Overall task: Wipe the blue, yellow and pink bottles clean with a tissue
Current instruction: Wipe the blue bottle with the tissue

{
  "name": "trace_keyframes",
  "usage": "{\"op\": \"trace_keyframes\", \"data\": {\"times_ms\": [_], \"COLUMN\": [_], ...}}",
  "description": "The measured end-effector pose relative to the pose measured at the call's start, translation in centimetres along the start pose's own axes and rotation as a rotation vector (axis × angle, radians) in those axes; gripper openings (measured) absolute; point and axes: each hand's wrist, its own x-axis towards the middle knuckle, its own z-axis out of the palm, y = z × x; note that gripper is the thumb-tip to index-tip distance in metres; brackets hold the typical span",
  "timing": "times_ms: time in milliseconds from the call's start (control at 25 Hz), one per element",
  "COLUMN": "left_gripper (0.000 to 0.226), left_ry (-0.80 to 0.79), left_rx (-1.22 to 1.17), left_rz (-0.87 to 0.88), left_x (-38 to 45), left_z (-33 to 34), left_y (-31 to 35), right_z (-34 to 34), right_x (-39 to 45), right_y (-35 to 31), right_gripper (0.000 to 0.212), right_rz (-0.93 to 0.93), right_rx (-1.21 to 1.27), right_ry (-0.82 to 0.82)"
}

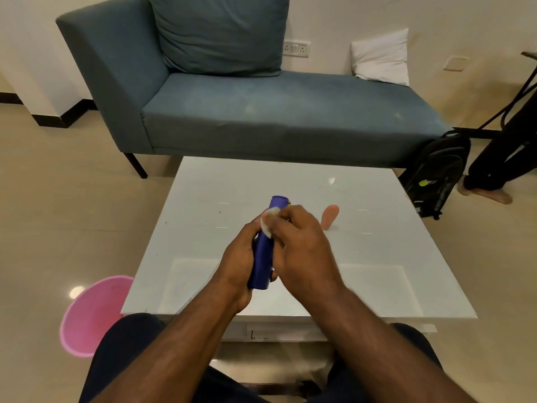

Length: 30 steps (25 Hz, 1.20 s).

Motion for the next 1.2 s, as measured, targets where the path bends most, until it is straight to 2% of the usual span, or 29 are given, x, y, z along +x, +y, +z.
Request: {"op": "trace_keyframes", "data": {"times_ms": [120,280,440,600,720,800,920,1080,1200], "left_gripper": [0.036,0.026,0.030,0.014,0.038,0.055,0.048,0.049,0.049], "left_ry": [0.018,0.018,0.050,0.030,0.008,0.006,0.009,0.000,-0.056], "left_rx": [0.006,0.137,0.188,0.271,0.267,0.288,0.311,0.288,0.224], "left_rz": [0.022,0.062,0.108,0.189,0.198,0.183,0.160,0.126,0.090], "left_x": [0.1,0.1,0.1,0.3,0.3,0.5,0.7,0.8,0.7], "left_z": [-0.3,-0.5,-0.4,-0.3,-0.2,-0.4,-0.4,-0.6,-0.7], "left_y": [-0.3,-0.3,-0.1,-0.3,-0.1,0.0,-0.1,-0.1,-0.4], "right_z": [0.1,-1.0,-0.5,-1.2,-1.3,-1.5,-1.5,-0.6,-0.6], "right_x": [-1.6,0.8,-0.3,0.6,0.4,0.3,0.7,-1.1,-0.9], "right_y": [0.3,1.5,0.8,1.9,1.4,1.6,2.4,2.0,2.7], "right_gripper": [0.011,0.016,0.018,0.018,0.015,0.016,0.019,0.032,0.024], "right_rz": [-0.088,0.021,0.007,-0.010,0.010,-0.030,0.007,0.031,0.048], "right_rx": [-0.050,-0.063,-0.014,-0.051,0.013,-0.026,-0.038,0.021,0.027], "right_ry": [-0.029,0.107,0.054,0.179,0.122,0.127,0.158,0.082,0.110]}}
